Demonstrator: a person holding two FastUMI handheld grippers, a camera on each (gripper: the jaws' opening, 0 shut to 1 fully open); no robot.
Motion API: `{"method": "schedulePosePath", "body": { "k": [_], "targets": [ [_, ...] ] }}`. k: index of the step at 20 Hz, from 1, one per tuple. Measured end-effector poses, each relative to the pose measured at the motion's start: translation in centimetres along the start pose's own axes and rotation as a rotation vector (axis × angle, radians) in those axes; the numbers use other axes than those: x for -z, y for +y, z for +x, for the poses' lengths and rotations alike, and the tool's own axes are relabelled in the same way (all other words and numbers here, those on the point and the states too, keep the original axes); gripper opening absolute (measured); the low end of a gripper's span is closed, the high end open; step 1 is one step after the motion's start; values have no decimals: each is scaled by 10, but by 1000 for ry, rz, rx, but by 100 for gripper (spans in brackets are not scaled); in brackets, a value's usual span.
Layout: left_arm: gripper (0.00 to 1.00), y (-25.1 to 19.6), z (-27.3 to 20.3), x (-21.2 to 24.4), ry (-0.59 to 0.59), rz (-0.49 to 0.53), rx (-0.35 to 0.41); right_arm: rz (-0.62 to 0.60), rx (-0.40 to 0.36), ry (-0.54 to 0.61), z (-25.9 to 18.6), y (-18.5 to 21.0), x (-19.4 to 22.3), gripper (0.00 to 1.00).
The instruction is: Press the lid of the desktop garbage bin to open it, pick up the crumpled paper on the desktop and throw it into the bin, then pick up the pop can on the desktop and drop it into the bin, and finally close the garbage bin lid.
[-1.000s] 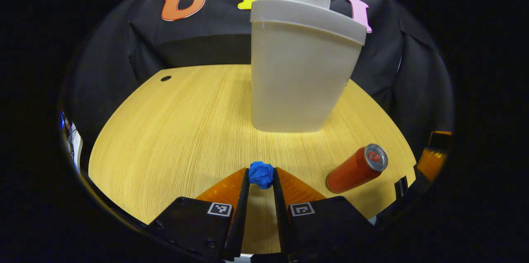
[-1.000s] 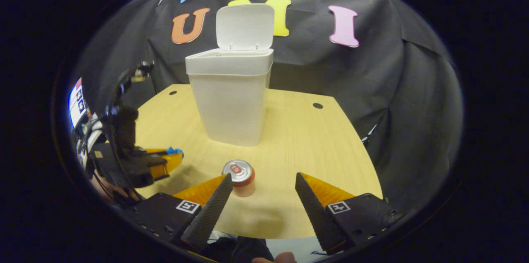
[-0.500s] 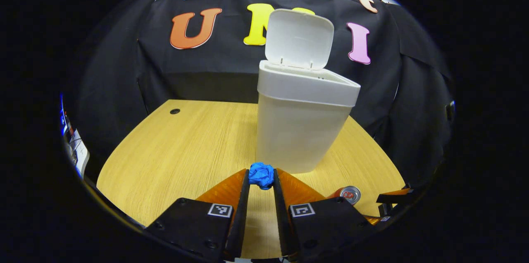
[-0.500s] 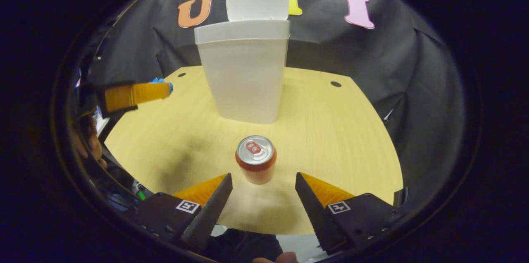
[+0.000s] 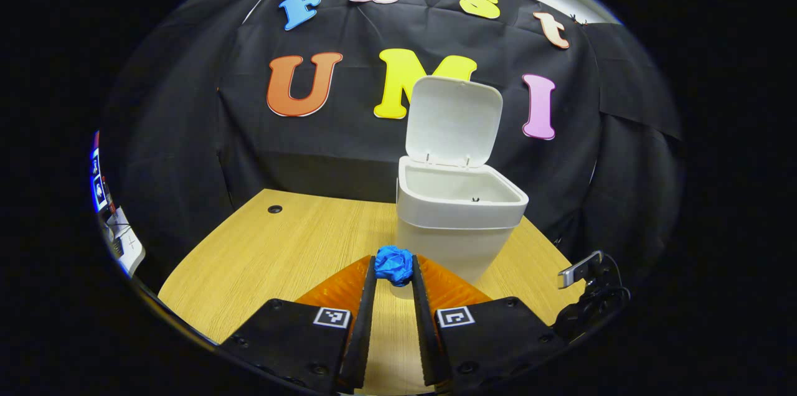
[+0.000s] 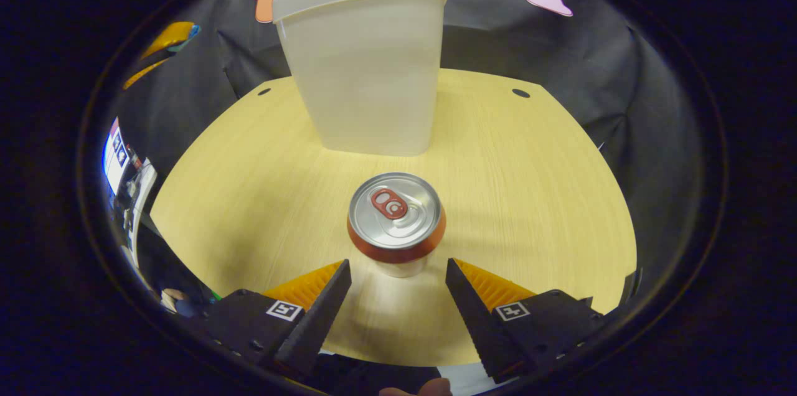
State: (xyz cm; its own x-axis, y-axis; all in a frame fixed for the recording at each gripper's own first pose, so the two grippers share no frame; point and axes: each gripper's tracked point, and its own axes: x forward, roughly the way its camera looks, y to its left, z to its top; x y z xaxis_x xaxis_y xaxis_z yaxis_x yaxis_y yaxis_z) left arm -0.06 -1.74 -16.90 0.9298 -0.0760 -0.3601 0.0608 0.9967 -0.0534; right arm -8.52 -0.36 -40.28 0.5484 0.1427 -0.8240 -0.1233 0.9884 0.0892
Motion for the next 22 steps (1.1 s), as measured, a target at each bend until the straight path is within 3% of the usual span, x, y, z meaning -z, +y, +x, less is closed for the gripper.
{"method": "schedulePosePath", "body": {
  "k": [9, 12, 17, 22],
  "targets": [
    [36, 7, -8, -16, -12, 9, -14, 38, 8, 15, 27, 3, -9, 96],
    [36, 8, -5, -17, -15, 8, -19, 52, 8, 24, 27, 4, -10, 84],
    [36, 0, 0, -30, -33, 5, -11, 31, 1, 9, 20, 2, -18, 80],
    [36, -17, 11, -66, -97, 15, 16, 20, -12, -25, -15, -10, -49, 80]
  ]
}}
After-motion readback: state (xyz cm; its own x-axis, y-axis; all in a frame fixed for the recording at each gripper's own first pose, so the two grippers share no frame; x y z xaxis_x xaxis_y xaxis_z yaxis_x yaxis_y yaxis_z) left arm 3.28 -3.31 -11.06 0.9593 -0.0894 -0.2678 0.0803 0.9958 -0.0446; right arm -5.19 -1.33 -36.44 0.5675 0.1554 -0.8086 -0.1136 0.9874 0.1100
